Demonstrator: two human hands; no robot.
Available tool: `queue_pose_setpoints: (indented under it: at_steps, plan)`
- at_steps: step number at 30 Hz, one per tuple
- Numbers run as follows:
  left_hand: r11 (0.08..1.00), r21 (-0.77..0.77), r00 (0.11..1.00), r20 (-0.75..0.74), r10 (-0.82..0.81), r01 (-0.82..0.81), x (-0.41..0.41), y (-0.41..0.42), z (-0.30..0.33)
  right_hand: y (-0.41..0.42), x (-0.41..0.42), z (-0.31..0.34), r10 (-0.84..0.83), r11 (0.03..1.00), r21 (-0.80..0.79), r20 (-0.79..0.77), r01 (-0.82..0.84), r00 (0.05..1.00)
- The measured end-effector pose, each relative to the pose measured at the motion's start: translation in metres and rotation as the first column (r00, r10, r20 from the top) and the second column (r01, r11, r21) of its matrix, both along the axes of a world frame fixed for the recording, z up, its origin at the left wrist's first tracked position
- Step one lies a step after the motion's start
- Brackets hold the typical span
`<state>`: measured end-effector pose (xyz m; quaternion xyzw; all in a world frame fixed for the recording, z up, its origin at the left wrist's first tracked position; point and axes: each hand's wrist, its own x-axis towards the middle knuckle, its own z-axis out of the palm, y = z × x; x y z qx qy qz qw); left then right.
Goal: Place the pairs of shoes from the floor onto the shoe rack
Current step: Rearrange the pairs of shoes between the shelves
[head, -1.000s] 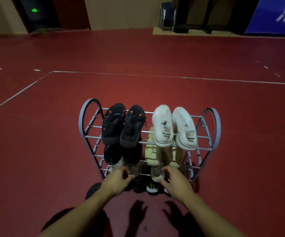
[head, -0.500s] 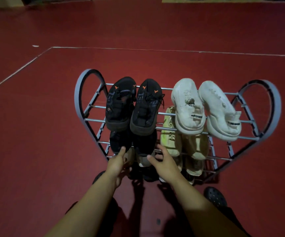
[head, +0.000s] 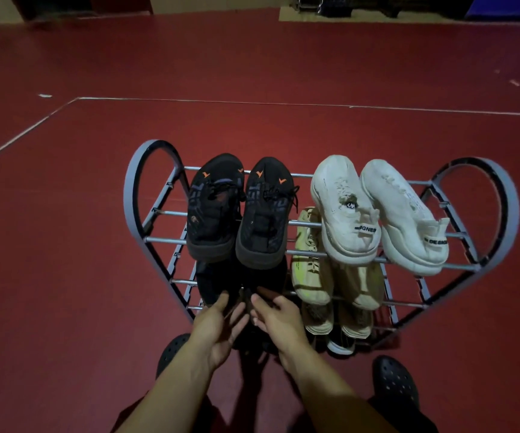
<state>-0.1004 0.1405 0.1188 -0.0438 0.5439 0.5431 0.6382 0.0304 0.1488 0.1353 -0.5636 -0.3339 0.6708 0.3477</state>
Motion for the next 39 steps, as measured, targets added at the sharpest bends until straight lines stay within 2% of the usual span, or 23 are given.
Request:
queue_pose_setpoints:
  at_steps: [4, 6, 8, 10, 12, 17, 20, 24, 27, 32, 39]
  plan:
    - [0.999, 0.002, 0.999, 0.007, 0.034, -0.034, -0.003, -0.009, -0.01, -0.01, 0.006, 0.007, 0.124, 0.988, 0.08, 0.084, -0.131, 0.989]
    - [0.998, 0.017, 0.998, -0.033, 0.055, -0.055, 0.001, -0.016, -0.007, -0.017, 0.009, 0.015, 0.211, 0.973, 0.087, 0.058, -0.215, 0.976]
    - [0.989, 0.046, 0.985, -0.096, 0.146, -0.142, 0.008, -0.023, -0.002, -0.025, 0.011, 0.021, 0.273, 0.959, 0.073, 0.013, -0.273, 0.962]
    - [0.971, 0.065, 0.962, -0.137, 0.237, -0.23, 0.013, -0.025, 0.004, -0.031, 0.012, 0.021, 0.293, 0.956, 0.033, -0.006, -0.292, 0.956]
    - [0.965, 0.058, 0.955, -0.138, 0.262, -0.256, 0.019, -0.027, 0.007, -0.035, 0.014, 0.021, 0.312, 0.95, 0.011, -0.004, -0.312, 0.95]
    - [0.975, -0.016, 0.969, -0.114, 0.22, -0.223, 0.027, -0.028, 0.007, -0.027, 0.021, 0.008, 0.234, 0.969, 0.064, 0.065, -0.238, 0.97]
    - [0.955, 0.044, 0.938, -0.178, 0.296, -0.293, 0.029, -0.026, 0.017, -0.013, 0.024, 0.0, 0.131, 0.988, 0.077, 0.042, -0.134, 0.99]
    - [0.962, 0.202, 0.909, -0.338, 0.244, -0.184, 0.029, -0.027, 0.02, -0.007, 0.022, -0.007, 0.111, 0.993, 0.052, -0.067, -0.107, 0.992]
    - [0.991, 0.124, 0.872, -0.478, 0.109, -0.055, 0.028, -0.027, 0.01, -0.005, 0.018, -0.017, 0.094, 0.995, 0.042, -0.03, -0.093, 0.995]
    - [0.991, 0.134, 0.817, -0.567, 0.1, -0.029, 0.035, -0.027, 0.011, -0.004, 0.016, -0.022, 0.098, 0.994, 0.04, 0.01, -0.098, 0.995]
    - [0.99, 0.142, 0.796, -0.6, 0.076, 0.013, 0.023, -0.029, 0.011, -0.003, 0.029, -0.012, 0.245, 0.967, 0.048, 0.103, -0.251, 0.964]
